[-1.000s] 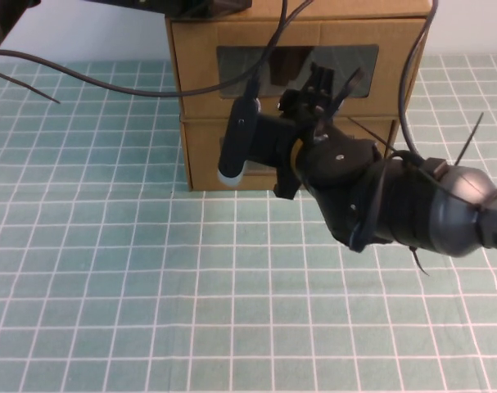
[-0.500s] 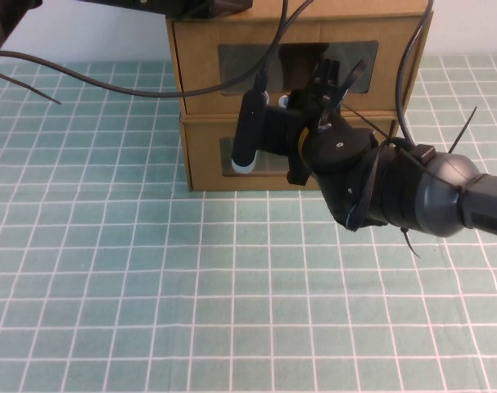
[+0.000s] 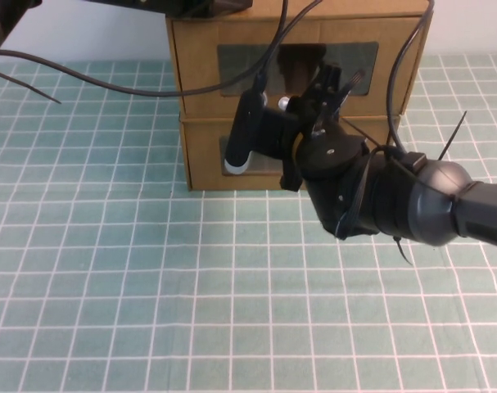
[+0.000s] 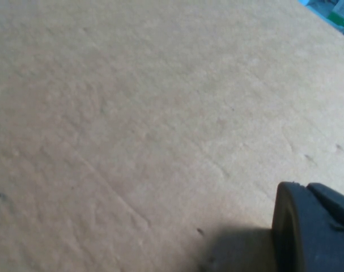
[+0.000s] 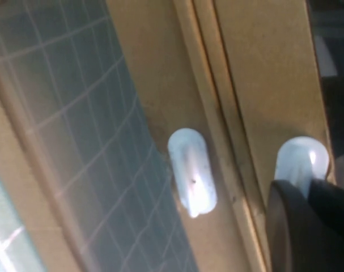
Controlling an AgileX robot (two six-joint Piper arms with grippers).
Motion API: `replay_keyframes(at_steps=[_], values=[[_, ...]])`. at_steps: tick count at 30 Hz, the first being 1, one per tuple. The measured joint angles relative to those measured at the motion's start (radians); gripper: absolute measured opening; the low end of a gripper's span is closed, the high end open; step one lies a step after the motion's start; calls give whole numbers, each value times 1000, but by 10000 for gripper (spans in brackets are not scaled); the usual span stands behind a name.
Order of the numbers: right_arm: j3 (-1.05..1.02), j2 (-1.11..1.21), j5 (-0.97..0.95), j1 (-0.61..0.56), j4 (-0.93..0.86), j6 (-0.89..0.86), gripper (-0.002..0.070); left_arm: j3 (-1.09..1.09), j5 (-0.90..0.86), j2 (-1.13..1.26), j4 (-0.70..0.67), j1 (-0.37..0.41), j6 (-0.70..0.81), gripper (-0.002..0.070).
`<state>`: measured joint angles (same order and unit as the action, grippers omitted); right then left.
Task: Open the shoe box
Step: 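Pull the top drawer of the cardboard box fully open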
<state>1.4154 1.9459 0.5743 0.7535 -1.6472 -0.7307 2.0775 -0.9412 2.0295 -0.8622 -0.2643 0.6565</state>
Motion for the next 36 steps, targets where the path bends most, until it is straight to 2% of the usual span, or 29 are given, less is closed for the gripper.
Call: replay_keyframes(at_steps=[10,22,36], values=[[-130,-103,85,108,47,-12,9,0,5,0,4,0,0,-5],[-427,-320,153,299,33,-169,9,0,5,0,8,0,0,-5],[-438,-328,162,309,46,-213,11,0,5,0,10,0,0,-5]])
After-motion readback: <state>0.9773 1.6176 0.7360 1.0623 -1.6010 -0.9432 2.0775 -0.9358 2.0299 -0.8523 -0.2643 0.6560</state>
